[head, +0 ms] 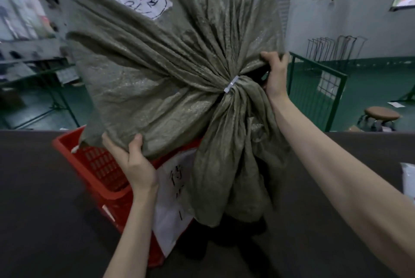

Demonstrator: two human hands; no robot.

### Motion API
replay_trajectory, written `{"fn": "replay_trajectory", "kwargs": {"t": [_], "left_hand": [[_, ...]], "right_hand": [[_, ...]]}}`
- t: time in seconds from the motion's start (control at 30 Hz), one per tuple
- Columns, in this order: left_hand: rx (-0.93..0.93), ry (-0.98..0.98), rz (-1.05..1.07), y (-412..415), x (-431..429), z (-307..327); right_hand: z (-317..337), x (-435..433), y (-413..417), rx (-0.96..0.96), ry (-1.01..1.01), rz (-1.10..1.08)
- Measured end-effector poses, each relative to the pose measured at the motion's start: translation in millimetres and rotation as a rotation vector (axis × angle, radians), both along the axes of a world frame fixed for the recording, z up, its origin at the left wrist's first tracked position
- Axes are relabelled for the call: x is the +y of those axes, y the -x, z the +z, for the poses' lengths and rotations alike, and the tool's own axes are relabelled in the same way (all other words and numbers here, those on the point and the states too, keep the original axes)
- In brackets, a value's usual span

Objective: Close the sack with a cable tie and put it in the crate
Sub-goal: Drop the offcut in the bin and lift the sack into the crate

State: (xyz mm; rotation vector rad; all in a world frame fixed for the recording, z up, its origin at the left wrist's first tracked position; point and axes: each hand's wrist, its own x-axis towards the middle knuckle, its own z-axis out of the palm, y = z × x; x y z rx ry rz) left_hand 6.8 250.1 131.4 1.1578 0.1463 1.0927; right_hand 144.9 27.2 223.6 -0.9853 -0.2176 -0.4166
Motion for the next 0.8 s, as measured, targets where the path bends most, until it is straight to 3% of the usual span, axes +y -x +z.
{"fn": "replay_trajectory", "kwargs": {"t": [0.27, 0.43, 0.57, 0.8], "left_hand": [[0.194, -0.075, 0.121, 8, 15, 0], [0.528, -0.172, 0.162, 9, 20, 12], [0.748, -0.354, 0.194, 14, 21, 16], [0.866, -0.623, 0.337, 23, 17, 21]], "right_hand": [[-1, 45, -35, 0.094, 0.074, 0.073], [4, 69, -58, 0.211, 0.300, 0.126], [2, 86, -78, 0.329, 0.510, 0.124], [-20, 87, -102, 0.471, 0.566, 0.143]]}}
